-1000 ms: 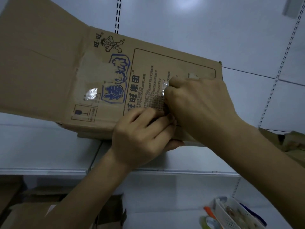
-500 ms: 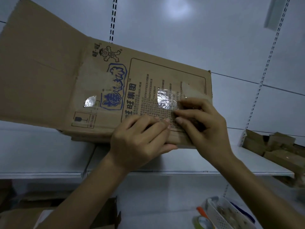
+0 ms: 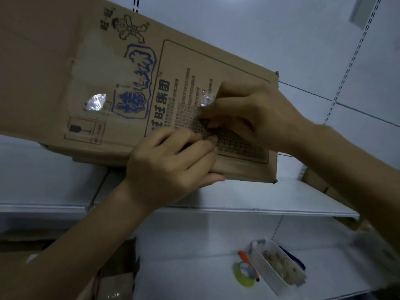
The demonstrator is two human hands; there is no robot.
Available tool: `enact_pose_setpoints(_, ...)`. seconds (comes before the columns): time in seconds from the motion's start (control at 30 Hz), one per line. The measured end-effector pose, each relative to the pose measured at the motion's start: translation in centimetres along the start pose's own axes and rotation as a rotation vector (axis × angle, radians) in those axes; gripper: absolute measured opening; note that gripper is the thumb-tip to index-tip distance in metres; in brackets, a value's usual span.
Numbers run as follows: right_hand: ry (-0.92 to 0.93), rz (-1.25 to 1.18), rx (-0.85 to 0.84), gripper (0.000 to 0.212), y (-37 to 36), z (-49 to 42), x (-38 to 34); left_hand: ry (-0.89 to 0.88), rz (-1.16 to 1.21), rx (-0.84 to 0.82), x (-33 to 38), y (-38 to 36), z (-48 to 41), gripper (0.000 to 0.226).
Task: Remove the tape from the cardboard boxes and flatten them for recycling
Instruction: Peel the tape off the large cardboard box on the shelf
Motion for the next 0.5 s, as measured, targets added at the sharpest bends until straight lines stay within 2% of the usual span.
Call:
enact_pose_setpoints(0.1, -0.004, -0.046, -0.01, 0.016, -0.5, -0.2, 0.5, 0.009, 0.009, -0.007, 0.2, -0.1, 0.4, 0.036)
enact_pose_setpoints(0.3, 0.155, 0.05, -0.108, 0.024, -1.6, 0.0, -0.8, 0.018, 0.036, -0.003, 0.6, 0.1, 1.5, 0.032)
enact_pose_setpoints(0.5, -0.151, 0.235, 0.009, 0.019, -0.8, 1.7, -1.8, 0.041, 0.085, -0.044, 0.7, -0.3, 1.4, 0.033)
Point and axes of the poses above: each hand's wrist, its own z-axis away from the middle knuckle, its own y-axis out of the back of the hand, x = y × z, the point moved 6 cm from there along -z, towards the middle knuckle, and after that the axes turned 13 degrees about x, right-handed, at the moved point
